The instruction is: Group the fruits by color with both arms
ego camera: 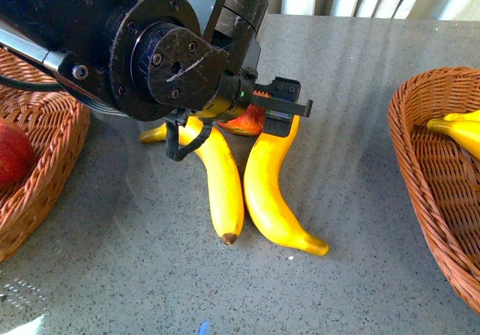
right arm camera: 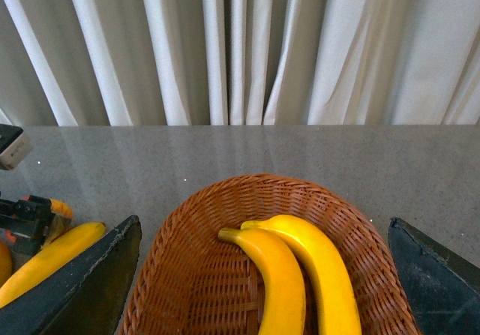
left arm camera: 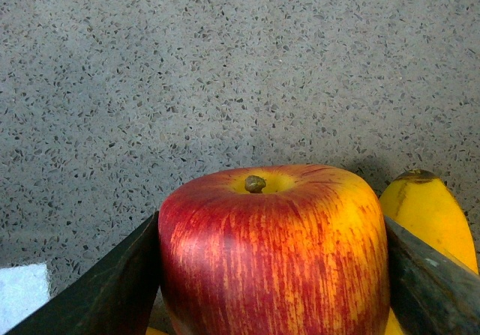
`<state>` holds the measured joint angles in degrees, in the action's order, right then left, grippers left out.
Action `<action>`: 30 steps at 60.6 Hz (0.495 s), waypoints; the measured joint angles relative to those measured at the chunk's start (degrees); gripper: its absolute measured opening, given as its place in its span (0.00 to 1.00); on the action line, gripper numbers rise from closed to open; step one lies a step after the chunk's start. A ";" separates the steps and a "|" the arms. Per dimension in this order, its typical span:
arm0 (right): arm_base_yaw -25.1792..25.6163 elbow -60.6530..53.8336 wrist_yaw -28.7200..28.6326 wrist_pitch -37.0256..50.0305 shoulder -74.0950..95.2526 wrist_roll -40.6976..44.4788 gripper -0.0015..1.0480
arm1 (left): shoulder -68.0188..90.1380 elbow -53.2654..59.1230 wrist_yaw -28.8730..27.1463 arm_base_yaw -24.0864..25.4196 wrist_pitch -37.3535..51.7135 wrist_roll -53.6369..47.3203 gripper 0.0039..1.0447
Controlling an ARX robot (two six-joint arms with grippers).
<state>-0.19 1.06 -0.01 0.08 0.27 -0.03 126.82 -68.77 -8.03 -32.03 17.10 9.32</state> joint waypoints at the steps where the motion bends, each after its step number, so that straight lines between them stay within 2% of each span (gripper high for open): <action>1: 0.00 0.00 0.00 0.00 0.00 0.00 0.91 | 0.00 0.00 -0.02 0.00 0.00 0.02 0.69; 14: 0.00 0.00 0.00 0.00 0.00 0.00 0.91 | -0.70 0.52 -0.94 0.00 0.07 0.44 0.65; 30: 0.00 0.00 0.00 0.00 0.00 0.00 0.91 | -10.38 6.69 -6.91 2.45 3.48 0.20 0.65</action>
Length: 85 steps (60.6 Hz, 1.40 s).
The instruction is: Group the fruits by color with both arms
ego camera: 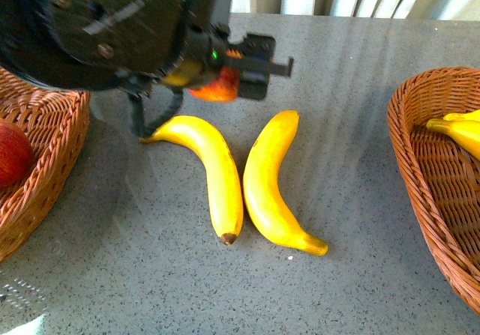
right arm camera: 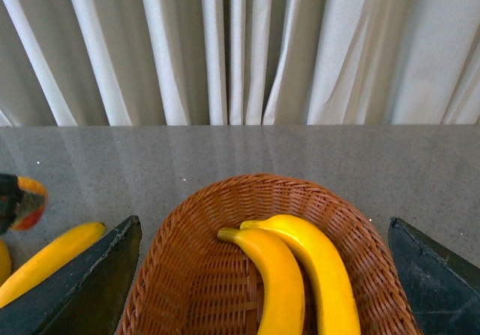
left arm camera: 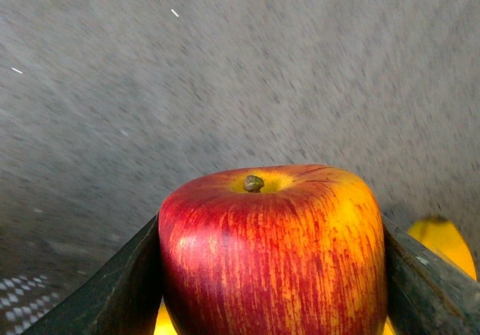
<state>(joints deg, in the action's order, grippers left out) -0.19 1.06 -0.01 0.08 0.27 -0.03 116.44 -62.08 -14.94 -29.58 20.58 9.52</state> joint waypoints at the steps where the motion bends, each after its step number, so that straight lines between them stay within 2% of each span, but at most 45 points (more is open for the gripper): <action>1: 0.00 0.00 0.00 0.00 0.00 0.00 0.91 | -0.57 0.28 -0.28 0.28 0.26 -0.07 0.65; 8: 0.00 0.00 0.00 0.00 0.00 0.00 0.91 | -5.86 3.56 -3.32 4.33 2.43 -0.92 0.65; 10: 0.00 0.00 0.00 0.00 0.00 0.00 0.91 | -7.87 5.31 -4.33 6.86 3.04 -1.22 0.65; 25: 0.00 0.00 0.00 0.00 0.00 0.00 0.91 | -9.90 11.17 -5.40 16.55 4.59 -1.51 0.65; 38: 0.00 0.00 0.00 0.00 0.00 0.00 0.91 | -9.38 13.16 -5.51 18.91 5.49 -0.92 0.65; 44: 0.00 0.00 0.00 0.00 0.00 0.00 0.91 | -9.40 13.86 -5.09 18.69 6.45 -0.35 0.86; 48: 0.00 0.00 0.02 0.00 0.00 0.00 0.91 | -9.44 14.03 -5.09 18.53 7.04 -0.26 0.93; 63: 0.00 0.00 0.00 0.00 0.00 0.00 0.91 | -11.85 15.63 -5.14 18.45 9.27 -0.20 0.91; 73: 0.00 0.00 0.00 0.00 0.00 0.00 0.91 | -16.96 17.97 -2.64 18.29 12.85 0.79 0.91; 75: 0.00 0.00 0.00 0.00 0.00 0.00 0.91 | -16.98 19.67 -0.13 18.45 18.67 -0.59 0.87; 77: 0.00 0.00 0.00 0.00 0.00 0.00 0.91 | -17.03 22.77 3.21 18.78 28.28 -2.86 0.80; 79: 0.00 0.00 0.00 0.00 -0.02 0.00 0.91 | -17.29 25.70 4.39 18.97 34.49 -4.26 0.75; 82: 0.00 0.00 0.02 0.00 0.00 0.00 0.91 | -18.51 30.58 5.27 19.23 41.79 -6.12 0.66; 85: 0.00 0.00 0.00 0.00 0.00 0.00 0.91 | -20.35 33.94 5.66 19.54 45.16 -6.95 0.59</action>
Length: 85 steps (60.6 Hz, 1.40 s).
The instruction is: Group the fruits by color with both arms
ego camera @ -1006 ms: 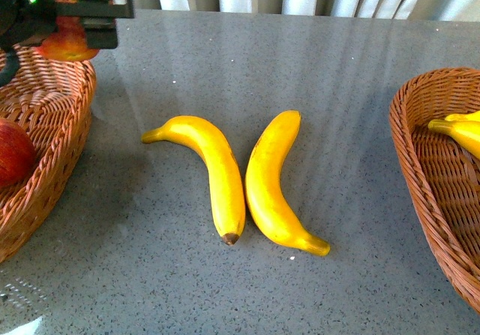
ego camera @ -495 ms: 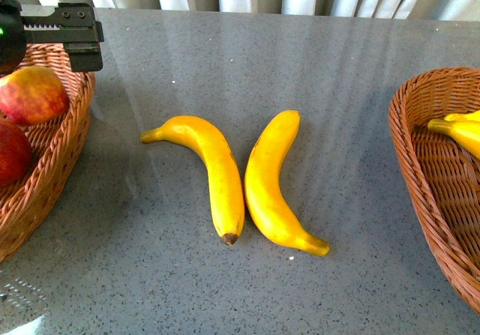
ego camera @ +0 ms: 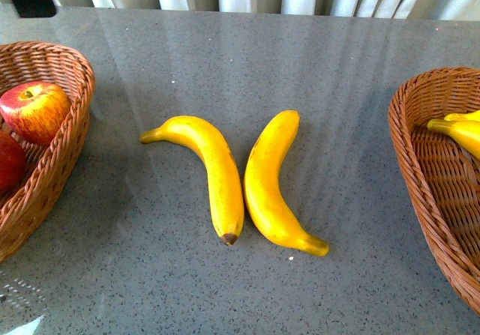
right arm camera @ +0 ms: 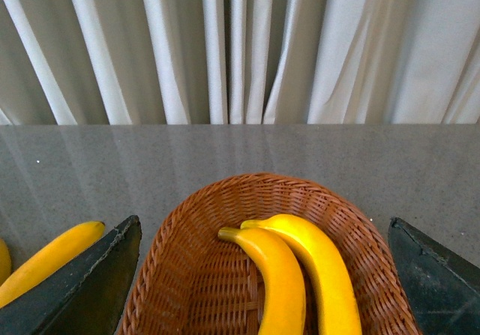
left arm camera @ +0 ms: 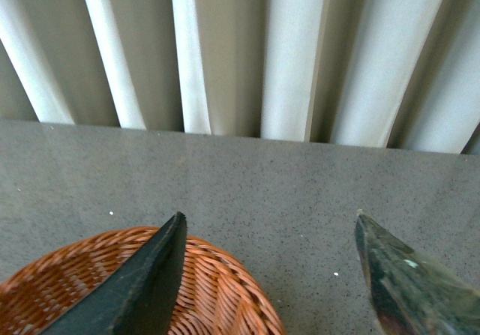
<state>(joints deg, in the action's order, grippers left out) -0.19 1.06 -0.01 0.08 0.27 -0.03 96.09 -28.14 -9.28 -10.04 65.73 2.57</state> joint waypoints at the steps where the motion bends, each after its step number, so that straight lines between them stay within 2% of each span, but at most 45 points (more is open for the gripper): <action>1: 0.00 0.00 0.00 0.00 0.00 0.00 0.91 | -1.22 1.44 0.17 0.17 0.83 -0.31 0.56; 5: 0.00 0.00 0.00 0.00 0.00 0.00 0.91 | -5.18 5.05 0.37 0.85 1.62 -1.07 0.46; 8: 0.00 0.00 0.00 0.00 0.00 0.00 0.91 | -9.55 8.98 1.09 1.79 1.66 -1.44 0.32; 17: 0.00 0.00 0.02 0.00 0.00 0.00 0.91 | -17.62 15.61 3.34 3.69 -0.33 -1.64 0.01; 32: 0.00 0.00 0.00 0.00 0.00 0.00 0.91 | -28.61 21.29 5.25 5.79 -5.95 -1.95 0.01; 35: 0.00 0.00 0.00 0.00 0.00 0.00 0.91 | -31.02 22.12 8.44 7.78 -7.48 -1.99 0.01; 40: 0.00 0.00 0.02 0.00 0.00 0.00 0.91 | -35.71 23.65 8.90 9.66 -10.64 -2.01 0.01; 85: 0.00 0.00 0.00 -0.02 0.00 0.00 0.91 | -70.03 27.39 9.27 9.81 -39.89 -2.10 0.01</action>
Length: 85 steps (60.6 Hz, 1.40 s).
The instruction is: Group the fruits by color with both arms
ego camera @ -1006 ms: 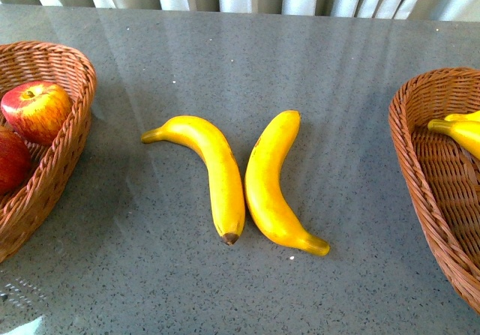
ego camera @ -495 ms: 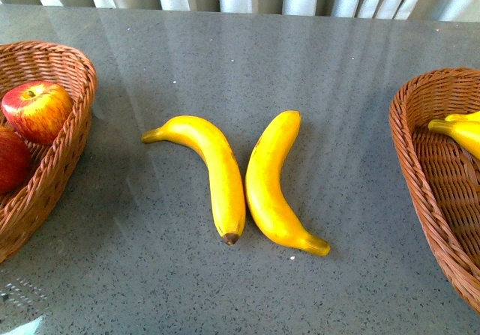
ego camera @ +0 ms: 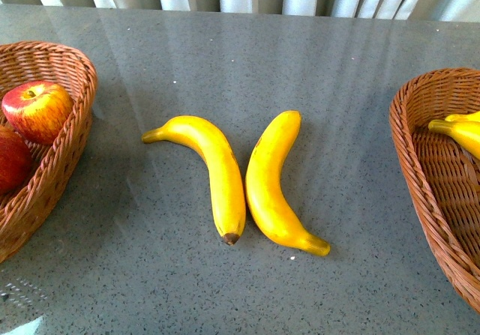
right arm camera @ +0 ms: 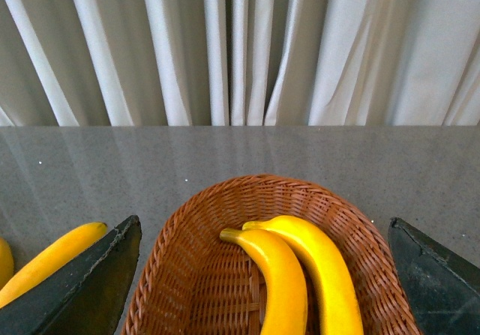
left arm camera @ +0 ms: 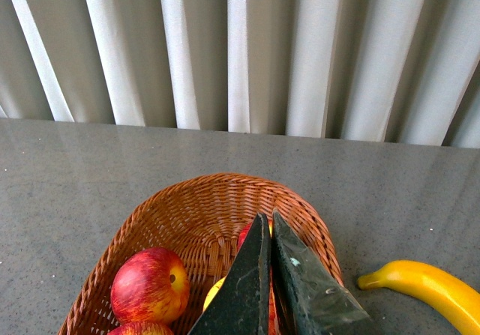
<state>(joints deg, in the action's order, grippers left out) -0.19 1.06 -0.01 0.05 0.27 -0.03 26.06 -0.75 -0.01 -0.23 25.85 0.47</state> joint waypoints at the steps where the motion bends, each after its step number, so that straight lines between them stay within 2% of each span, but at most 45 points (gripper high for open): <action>1: 0.00 0.00 0.00 0.02 0.00 0.00 0.91 | -0.33 0.00 0.00 -0.02 -0.33 0.00 0.01; 21: 0.00 0.00 0.02 0.02 0.00 0.00 0.91 | -9.31 0.00 0.00 0.00 -9.07 0.00 0.01; 47: 0.00 0.00 0.00 0.02 0.00 0.00 0.91 | -16.09 0.00 0.02 0.00 -15.85 0.00 0.01; 52: 0.00 0.00 0.02 0.02 0.00 0.00 0.91 | -24.04 -0.02 0.02 0.00 -25.31 -0.02 0.01; 72: 0.00 0.00 0.02 0.00 0.00 0.00 0.91 | -25.11 -0.02 0.00 0.07 -25.88 -0.02 0.01; 80: 0.00 0.00 0.02 0.00 0.00 0.00 0.91 | -25.11 0.00 0.00 0.07 -25.88 -0.02 0.23; 85: 0.00 0.00 0.02 0.00 0.00 0.00 0.91 | -25.11 -0.02 0.00 0.07 -25.88 -0.02 0.43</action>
<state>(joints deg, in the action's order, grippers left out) -0.19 1.06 0.01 0.05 0.27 -0.03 0.95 -0.78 -0.01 -0.16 -0.03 0.45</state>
